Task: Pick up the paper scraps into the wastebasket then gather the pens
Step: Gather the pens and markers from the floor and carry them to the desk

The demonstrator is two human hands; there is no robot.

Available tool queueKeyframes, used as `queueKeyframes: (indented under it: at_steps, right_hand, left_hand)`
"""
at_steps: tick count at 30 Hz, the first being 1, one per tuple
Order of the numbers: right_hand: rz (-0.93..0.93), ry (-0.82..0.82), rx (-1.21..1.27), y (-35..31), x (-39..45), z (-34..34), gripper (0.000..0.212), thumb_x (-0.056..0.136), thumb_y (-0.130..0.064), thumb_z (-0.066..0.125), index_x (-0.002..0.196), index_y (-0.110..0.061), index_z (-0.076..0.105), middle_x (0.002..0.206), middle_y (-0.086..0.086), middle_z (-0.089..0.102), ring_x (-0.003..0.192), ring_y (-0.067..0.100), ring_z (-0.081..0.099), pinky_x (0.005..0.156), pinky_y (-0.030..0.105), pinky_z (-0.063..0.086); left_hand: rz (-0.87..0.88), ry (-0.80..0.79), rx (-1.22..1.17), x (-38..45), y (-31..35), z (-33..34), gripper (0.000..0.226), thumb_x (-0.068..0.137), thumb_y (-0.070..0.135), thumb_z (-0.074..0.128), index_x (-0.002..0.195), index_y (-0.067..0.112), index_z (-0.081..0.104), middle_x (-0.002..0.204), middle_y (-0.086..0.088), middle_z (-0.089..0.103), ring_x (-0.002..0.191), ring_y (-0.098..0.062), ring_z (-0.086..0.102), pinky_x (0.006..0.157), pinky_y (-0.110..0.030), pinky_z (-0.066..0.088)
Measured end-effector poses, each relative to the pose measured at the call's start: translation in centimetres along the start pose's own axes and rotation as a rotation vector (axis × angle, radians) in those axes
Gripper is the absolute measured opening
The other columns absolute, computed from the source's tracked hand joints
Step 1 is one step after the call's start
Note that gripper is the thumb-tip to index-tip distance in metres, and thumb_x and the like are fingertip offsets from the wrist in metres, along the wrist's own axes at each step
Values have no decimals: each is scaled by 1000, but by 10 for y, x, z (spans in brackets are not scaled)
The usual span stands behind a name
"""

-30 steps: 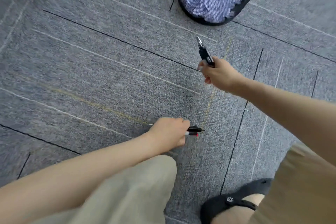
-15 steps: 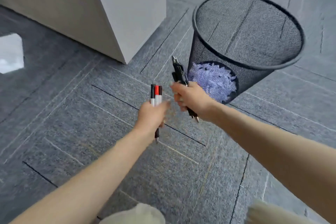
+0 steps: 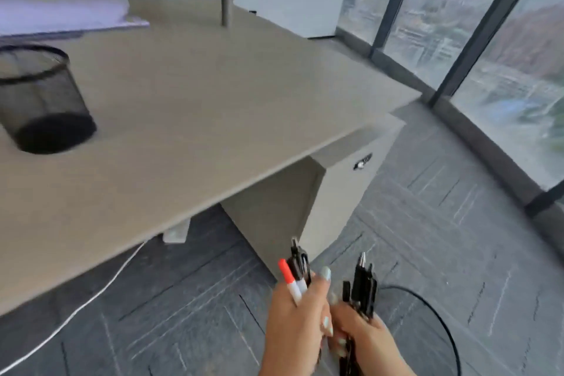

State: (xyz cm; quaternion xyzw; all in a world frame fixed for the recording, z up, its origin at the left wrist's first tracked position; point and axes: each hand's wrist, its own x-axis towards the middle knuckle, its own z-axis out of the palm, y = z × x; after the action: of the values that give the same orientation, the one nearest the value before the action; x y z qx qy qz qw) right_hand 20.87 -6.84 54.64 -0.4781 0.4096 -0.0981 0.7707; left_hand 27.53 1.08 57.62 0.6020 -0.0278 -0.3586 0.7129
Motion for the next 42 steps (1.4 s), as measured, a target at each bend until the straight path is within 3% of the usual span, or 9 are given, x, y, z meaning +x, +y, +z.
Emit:
queueKeyframes:
  at_steps: [2, 4, 7, 10, 14, 19, 28, 38, 42]
  right_hand:
    - [-31, 101, -14, -29, -13, 28, 21, 73, -9, 73, 61, 4, 62, 59, 20, 58, 62, 19, 62, 71, 35, 46]
    - [-82, 18, -123, -50, -32, 54, 39, 76, -28, 73, 66, 9, 65, 91, 32, 64, 99, 6, 62, 101, 42, 39]
    - [-150, -97, -161, -131, -85, 128, 31, 82, -2, 60, 51, 2, 55, 59, 11, 60, 51, 4, 57, 67, 17, 48]
    - [-230, -187, -214, -189, -124, 194, 41, 88, -4, 52, 47, -3, 52, 50, 6, 51, 51, 15, 51, 56, 17, 40]
    - [-292, -230, -353, -226, -151, 268, 32, 95, -17, 44, 66, -3, 48, 48, -1, 42, 33, 1, 43, 36, 12, 32]
    - [-322, -218, -372, -243, -161, 325, 22, 92, -9, 45, 72, -2, 50, 34, -1, 48, 30, 7, 45, 36, 17, 31]
    - [-375, -207, -487, -256, -93, 366, 20, 92, -13, 48, 73, -8, 51, 51, 2, 47, 42, 12, 46, 45, 22, 37]
    - [-327, -464, -759, -261, 23, 402, 18, 88, -18, 50, 71, -13, 49, 59, -1, 50, 50, 6, 47, 52, 18, 40]
    - [-330, -568, -917, -242, 41, 413, 13, 86, -23, 55, 76, -14, 54, 67, -4, 57, 60, 4, 54, 56, 12, 41]
  left_hand:
    - [-18, 94, -43, -23, 54, -9, 35, 52, 47, 71, 44, 17, 56, 40, 0, 46, 39, -15, 45, 51, -29, 33]
    - [-2, 171, -74, -44, 103, -24, 31, 50, 41, 69, 48, 16, 49, 36, 2, 43, 33, -13, 42, 47, -28, 31]
    - [58, 263, -37, -72, 184, -56, 36, 65, 35, 70, 53, 11, 47, 37, 3, 41, 32, -11, 40, 47, -28, 30]
    - [240, 350, 88, -90, 253, -93, 41, 85, 29, 65, 53, 11, 47, 35, 3, 42, 32, -5, 40, 48, -23, 35]
    - [393, 513, 165, -117, 335, -152, 36, 91, 26, 55, 61, 6, 47, 50, -7, 41, 38, -7, 38, 41, -11, 32]
    - [466, 644, 249, -123, 381, -199, 38, 91, 31, 54, 67, 4, 44, 57, -11, 38, 50, -17, 37, 47, -19, 34]
    - [453, 733, 219, -46, 392, -210, 43, 91, 25, 55, 71, -13, 51, 49, -9, 44, 46, -20, 42, 51, -29, 32]
    - [236, 878, 169, 61, 359, -201, 42, 91, 24, 57, 59, 8, 34, 53, -7, 32, 49, -19, 35, 51, -30, 26]
    - [200, 833, 214, 67, 341, -209, 22, 93, 16, 52, 73, 20, 45, 69, 2, 51, 64, -13, 49, 61, -18, 38]
